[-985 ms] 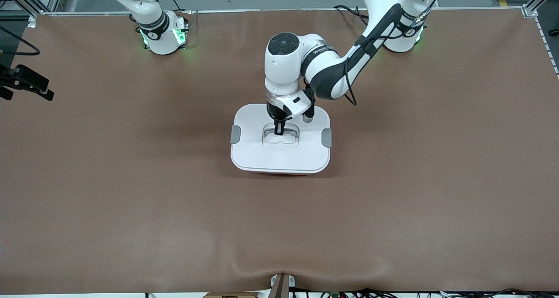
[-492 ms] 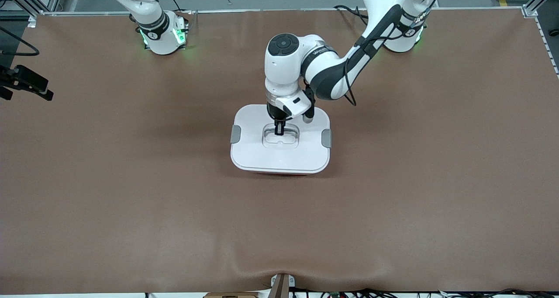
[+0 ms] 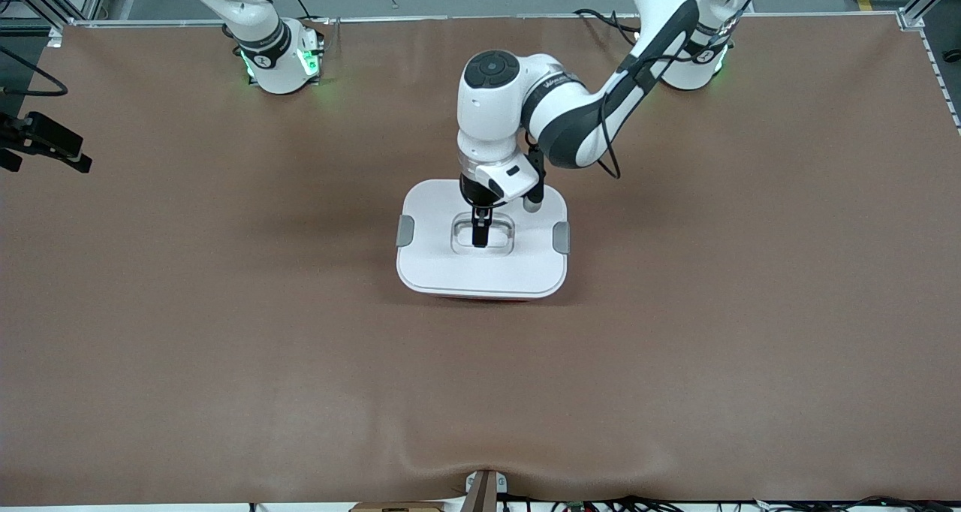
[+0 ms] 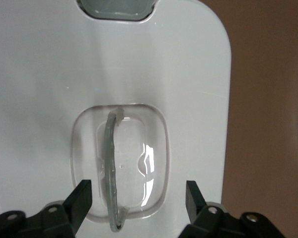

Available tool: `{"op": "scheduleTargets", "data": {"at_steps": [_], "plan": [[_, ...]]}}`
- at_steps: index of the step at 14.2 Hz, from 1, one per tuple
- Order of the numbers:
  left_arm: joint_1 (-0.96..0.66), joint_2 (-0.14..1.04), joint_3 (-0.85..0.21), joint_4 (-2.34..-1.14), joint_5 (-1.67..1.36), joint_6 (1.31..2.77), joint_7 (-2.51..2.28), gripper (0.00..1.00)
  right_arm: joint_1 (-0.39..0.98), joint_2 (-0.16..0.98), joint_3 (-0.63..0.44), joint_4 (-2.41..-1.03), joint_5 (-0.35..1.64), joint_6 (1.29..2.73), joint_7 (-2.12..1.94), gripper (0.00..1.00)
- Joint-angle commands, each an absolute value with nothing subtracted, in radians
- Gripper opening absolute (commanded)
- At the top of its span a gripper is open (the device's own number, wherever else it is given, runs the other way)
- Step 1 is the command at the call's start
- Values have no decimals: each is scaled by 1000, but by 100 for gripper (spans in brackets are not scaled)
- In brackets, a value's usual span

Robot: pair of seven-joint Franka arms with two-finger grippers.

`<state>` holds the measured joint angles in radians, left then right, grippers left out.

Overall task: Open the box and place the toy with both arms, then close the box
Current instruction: 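Release the lid handle and raise the left gripper away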

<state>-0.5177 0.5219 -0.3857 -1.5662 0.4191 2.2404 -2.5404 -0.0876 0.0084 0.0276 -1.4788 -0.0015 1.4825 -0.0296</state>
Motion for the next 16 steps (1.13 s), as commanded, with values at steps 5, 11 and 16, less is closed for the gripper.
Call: {"op": "scheduleTargets", "data": {"at_steps": [5, 11, 16], "plan": [[-373, 382, -391, -1484, 256, 2016, -2046, 100, -100, -3, 34, -1480, 18, 1476, -18, 100], [-192, 289, -391, -1440, 166, 1856, -1520, 100, -94, -2, 35, -1465, 8, 1476, -18, 100], [-48, 218, -390, -1440, 133, 1720, -1194, 100, -95, 2, 35, -1465, 12, 1474, -18, 100]]}}
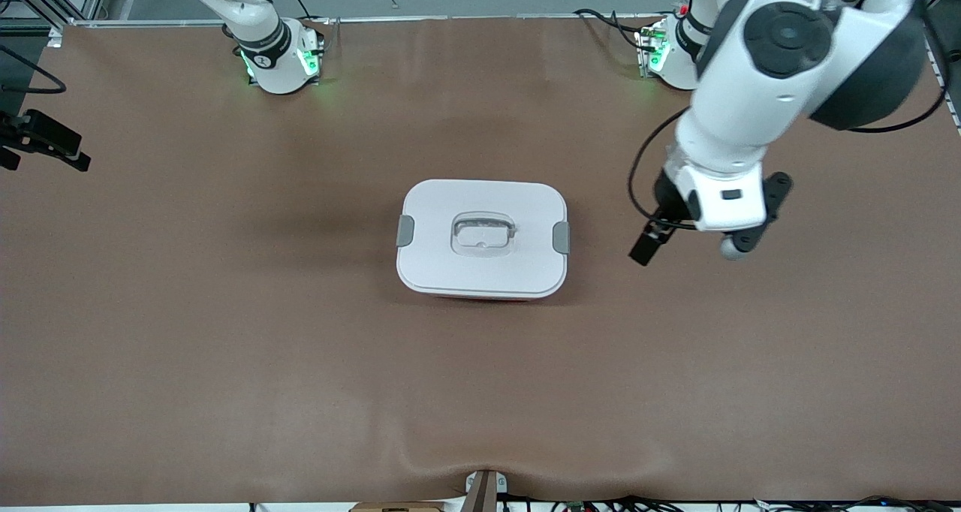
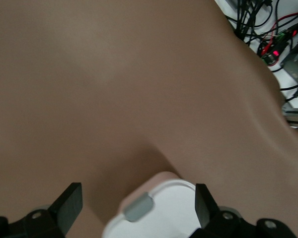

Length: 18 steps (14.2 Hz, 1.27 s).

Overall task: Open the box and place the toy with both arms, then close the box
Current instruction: 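Release the lid handle and raise the left gripper away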

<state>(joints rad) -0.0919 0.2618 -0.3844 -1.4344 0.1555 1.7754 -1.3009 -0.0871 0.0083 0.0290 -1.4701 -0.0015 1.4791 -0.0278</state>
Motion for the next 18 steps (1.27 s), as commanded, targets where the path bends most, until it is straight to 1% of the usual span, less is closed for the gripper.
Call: {"op": "scheduleTargets", "data": {"at_steps": [1, 3, 5, 8, 10, 11, 14, 15, 16, 18], "plan": [[-13, 201, -391, -1443, 126, 1701, -1155, 100, -95, 2, 35, -1465, 12, 1474, -18, 100], [41, 158, -384, -1448, 86, 1639, -987, 100, -92, -2, 35, -1471, 9, 1465, -20, 100], [54, 92, -356, -1471, 80, 1567, -867, 100, -94, -2, 37, -1473, 8, 1466, -20, 100], [46, 13, -246, -1495, 10, 1482, -587, 100, -100, -2, 37, -1474, 9, 1466, -18, 100], [25, -58, -146, -1557, -24, 1451, -407, 100, -100, -2, 37, -1477, 9, 1468, -18, 100], [22, -99, -121, -1600, -25, 1445, -312, 100, -100, -2, 35, -1477, 9, 1470, -20, 100], [12, -178, -69, -1681, -25, 1437, -145, 100, -98, -2, 35, -1477, 8, 1471, -20, 100], [-7, -198, -37, -1699, -25, 1431, -99, 100, -97, -2, 35, -1477, 8, 1471, -20, 100], [-29, -212, -8, -1713, -23, 1425, -74, 100, -97, -2, 35, -1477, 8, 1471, -20, 100], [-38, -219, -3, -1715, -8, 1402, -77, 100, -95, -2, 35, -1477, 6, 1473, -20, 100]]}}
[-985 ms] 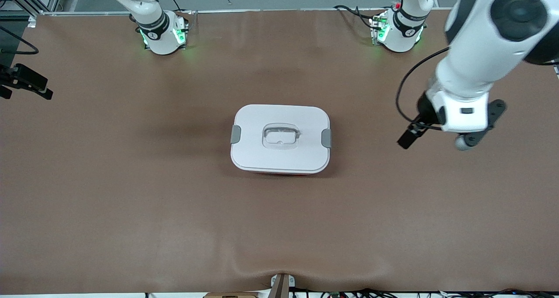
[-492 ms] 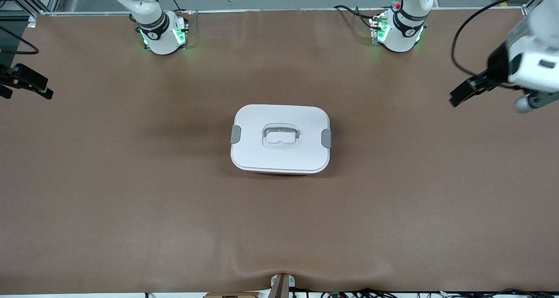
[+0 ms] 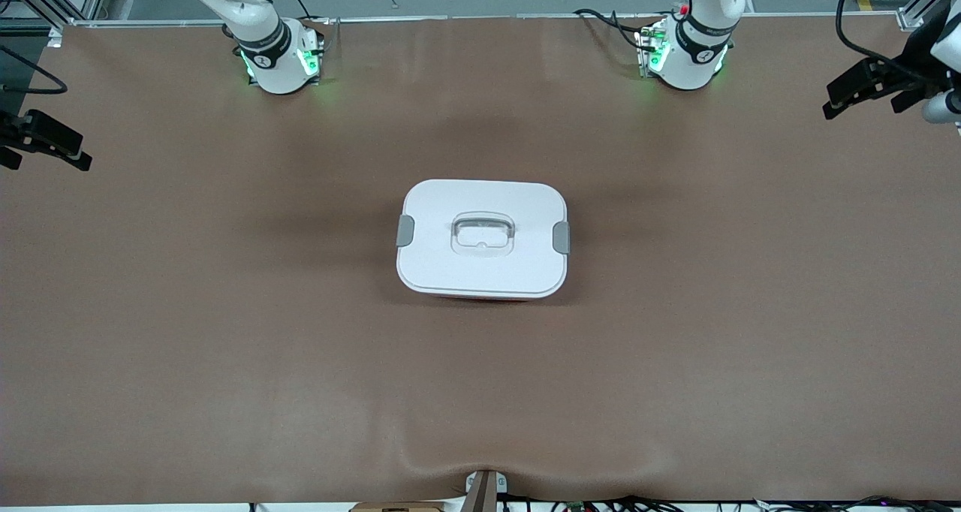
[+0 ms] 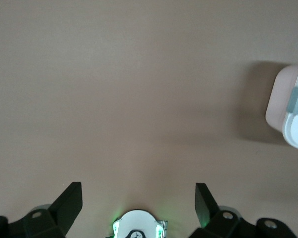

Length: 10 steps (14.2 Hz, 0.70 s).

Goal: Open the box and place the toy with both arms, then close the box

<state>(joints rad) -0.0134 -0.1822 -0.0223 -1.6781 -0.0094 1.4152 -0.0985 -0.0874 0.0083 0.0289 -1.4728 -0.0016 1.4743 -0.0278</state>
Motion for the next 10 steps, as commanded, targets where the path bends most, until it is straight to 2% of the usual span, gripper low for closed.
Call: {"op": "scheduleTargets", "data": {"at_steps": [1, 6, 10], "plan": [[-38, -219, -9, -1713, 0, 1401, -78, 100, -95, -2, 35, -1477, 6, 1476, -20, 100], [-43, -209, -14, -1671, 14, 1405, -75, 100, -92, -2, 38, -1476, 3, 1476, -20, 100], [-44, -187, -70, -1638, 96, 1405, -94, 100, -92, -2, 38, -1476, 3, 1477, -18, 100]]}}
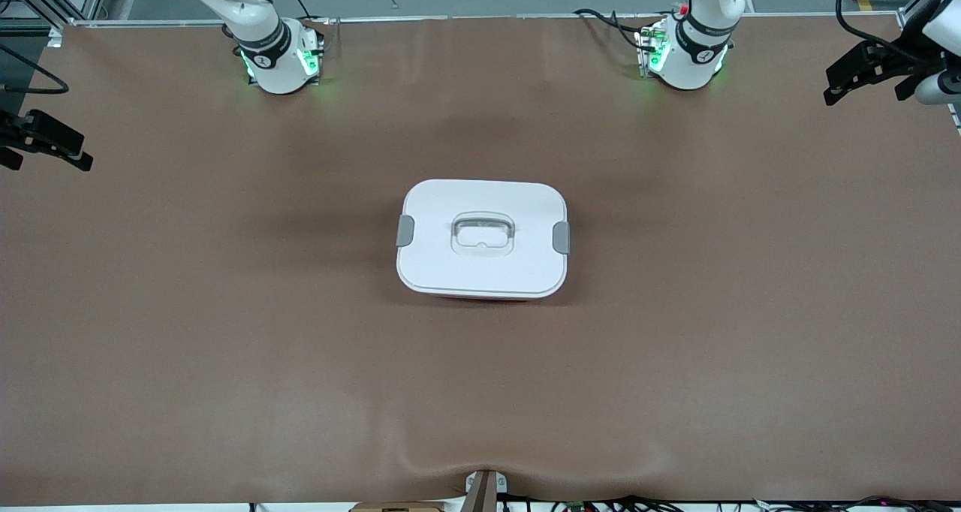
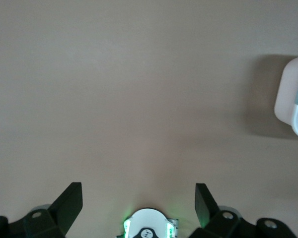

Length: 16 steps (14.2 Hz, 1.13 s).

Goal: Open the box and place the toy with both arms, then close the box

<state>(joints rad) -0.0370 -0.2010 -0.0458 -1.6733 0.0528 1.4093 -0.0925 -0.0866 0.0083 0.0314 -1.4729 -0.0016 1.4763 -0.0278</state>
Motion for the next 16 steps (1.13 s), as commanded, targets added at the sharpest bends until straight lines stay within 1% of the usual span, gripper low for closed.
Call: {"op": "scheduleTargets", "data": {"at_steps": [1, 7, 14, 16], "plan": [[-44, -177, -72, -1626, 97, 1405, -94, 100, -92, -2, 38, -1476, 3, 1477, -18, 100], [-44, -158, -74, -1606, 83, 1405, -187, 100, -95, -2, 38, -1476, 3, 1477, -18, 100], [-46, -156, -74, -1608, 77, 1405, -125, 100, -94, 2, 38, -1476, 3, 1479, -18, 100], [-44, -156, -69, -1608, 35, 1405, -97, 100, -94, 2, 38, -1476, 3, 1479, -18, 100]]}}
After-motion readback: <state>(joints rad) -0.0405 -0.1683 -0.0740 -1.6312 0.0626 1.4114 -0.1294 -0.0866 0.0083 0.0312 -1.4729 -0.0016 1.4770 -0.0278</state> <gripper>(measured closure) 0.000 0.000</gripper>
